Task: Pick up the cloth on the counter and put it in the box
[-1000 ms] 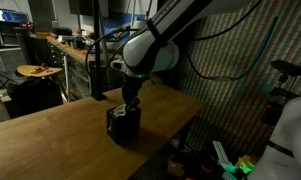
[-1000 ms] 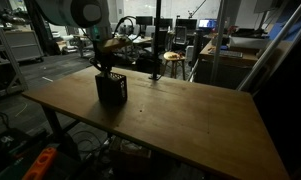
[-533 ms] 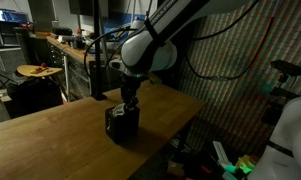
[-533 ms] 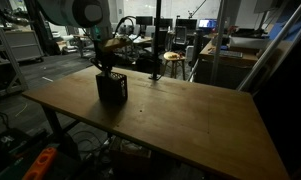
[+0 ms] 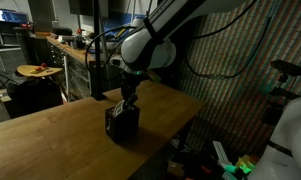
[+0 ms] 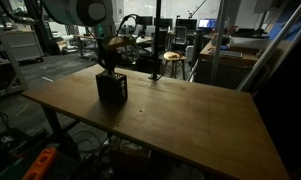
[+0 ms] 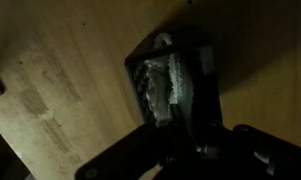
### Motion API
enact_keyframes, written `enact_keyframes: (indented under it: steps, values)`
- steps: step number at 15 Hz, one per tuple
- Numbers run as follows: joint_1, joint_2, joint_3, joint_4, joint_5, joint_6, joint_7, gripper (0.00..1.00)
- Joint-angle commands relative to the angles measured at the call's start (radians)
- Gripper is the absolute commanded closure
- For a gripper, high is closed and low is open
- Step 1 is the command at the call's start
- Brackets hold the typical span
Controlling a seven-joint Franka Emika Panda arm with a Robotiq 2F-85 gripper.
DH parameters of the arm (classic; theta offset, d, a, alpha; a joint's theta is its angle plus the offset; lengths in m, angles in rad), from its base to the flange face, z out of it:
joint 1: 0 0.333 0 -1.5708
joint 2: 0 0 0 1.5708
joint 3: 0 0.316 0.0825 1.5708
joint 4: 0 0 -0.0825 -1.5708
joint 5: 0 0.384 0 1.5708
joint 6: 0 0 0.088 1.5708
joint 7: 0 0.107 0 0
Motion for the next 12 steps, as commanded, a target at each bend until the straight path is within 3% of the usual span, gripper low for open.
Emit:
enact_keyframes:
  steps: [1,12]
  values:
    - [-0.015,0.032,0.02,0.04,-0.005,-0.007,0.017,0.93]
    - [-0.038,0.169,0.048,0.102,-0.005,0.002,0.025,0.93]
